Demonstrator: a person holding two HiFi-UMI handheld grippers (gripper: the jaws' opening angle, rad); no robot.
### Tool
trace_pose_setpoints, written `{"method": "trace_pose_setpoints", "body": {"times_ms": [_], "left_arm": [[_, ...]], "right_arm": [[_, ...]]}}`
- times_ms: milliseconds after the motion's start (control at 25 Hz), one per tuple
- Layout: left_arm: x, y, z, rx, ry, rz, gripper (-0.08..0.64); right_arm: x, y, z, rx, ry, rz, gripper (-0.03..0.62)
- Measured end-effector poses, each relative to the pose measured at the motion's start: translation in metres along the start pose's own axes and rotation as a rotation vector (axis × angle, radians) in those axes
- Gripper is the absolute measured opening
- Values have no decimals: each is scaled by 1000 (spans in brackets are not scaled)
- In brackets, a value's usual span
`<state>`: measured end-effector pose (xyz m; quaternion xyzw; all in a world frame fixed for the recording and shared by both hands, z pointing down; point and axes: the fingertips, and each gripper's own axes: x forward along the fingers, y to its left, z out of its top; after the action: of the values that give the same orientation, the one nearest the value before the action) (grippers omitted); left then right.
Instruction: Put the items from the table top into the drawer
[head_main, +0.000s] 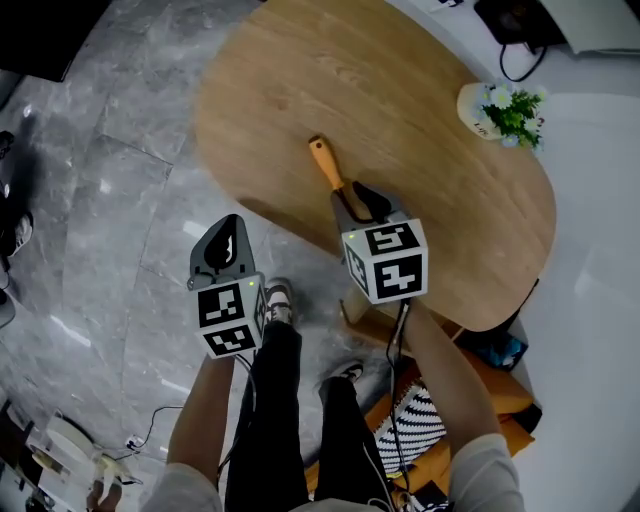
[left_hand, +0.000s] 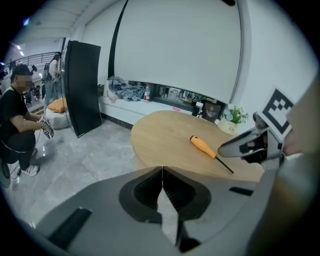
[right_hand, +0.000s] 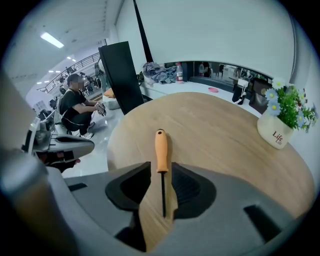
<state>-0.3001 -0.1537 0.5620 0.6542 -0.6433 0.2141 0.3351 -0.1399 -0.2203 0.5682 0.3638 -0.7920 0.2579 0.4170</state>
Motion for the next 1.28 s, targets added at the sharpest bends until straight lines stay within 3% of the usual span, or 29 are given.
{"method": "trace_pose_setpoints", "body": {"times_ms": [640, 1280], "left_arm": [[12, 7, -12, -34, 17, 3, 9], [7, 5, -18, -18, 23, -1, 11]], "right_arm": [[38, -1, 8, -30, 43, -3, 124], [38, -1, 4, -104, 56, -45, 72]]}}
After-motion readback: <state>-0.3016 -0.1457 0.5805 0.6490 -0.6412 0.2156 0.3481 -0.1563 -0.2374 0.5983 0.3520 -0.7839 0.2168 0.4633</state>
